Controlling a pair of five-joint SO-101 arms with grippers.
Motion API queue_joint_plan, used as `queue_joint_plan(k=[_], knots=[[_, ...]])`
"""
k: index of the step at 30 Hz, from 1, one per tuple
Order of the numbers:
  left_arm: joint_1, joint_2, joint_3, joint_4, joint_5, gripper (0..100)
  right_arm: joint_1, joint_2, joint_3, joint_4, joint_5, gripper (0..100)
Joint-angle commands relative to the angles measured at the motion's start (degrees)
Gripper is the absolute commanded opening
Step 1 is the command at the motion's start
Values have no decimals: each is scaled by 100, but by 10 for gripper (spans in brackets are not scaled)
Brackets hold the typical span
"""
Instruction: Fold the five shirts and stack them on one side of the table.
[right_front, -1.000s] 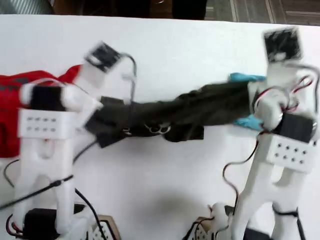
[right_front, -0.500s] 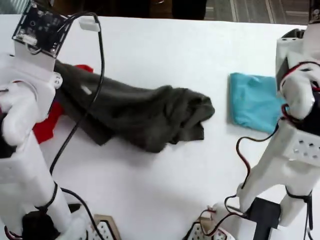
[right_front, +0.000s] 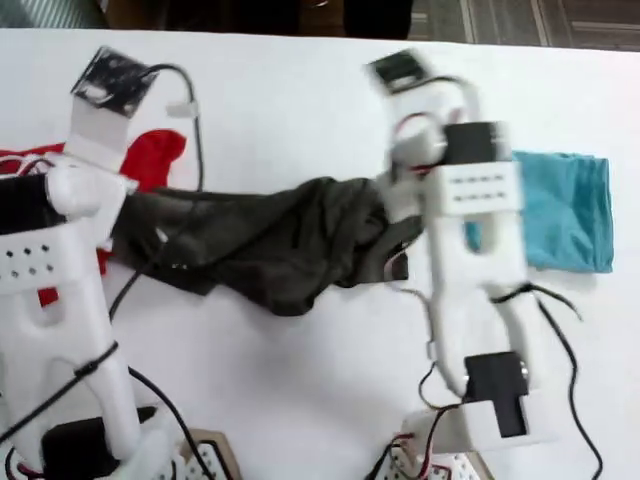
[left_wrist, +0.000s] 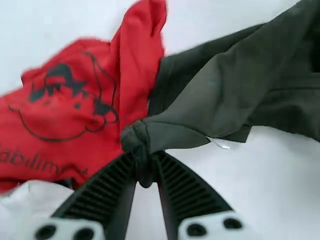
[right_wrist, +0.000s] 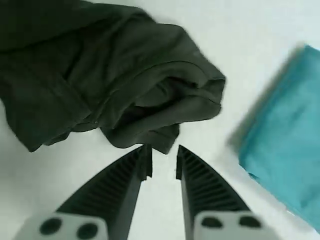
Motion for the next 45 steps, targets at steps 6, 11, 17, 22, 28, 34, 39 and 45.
queue_joint_plan(k=[6,11,17,22,28,34,39,45], knots=[[-941,-141,1596,-1371,-18,27,-1182,22,1451,-1244,-325,98],[-958,-141,2123,-1873,-9,27,-1745,22,2426,-2334,-1099,98],[-958,-141,2211,-2136,-9,27,-1974,145,2514,-2615,-1916,98],[-958,-141,2211,-2136,-18,27,-1965,1059,2470,-2607,-2198,98],[-958,-141,2211,-2136,-26,27,-1930,1851,1767,-2053,-2207,98],[-958,-141,2202,-2136,-44,27,-1921,1771,949,-1429,-2154,98],[-958,-141,2202,-2136,-44,27,-1745,1701,870,-1411,-2154,100],[-958,-141,2211,-2215,-44,27,-1455,2123,932,-1420,-2154,100]])
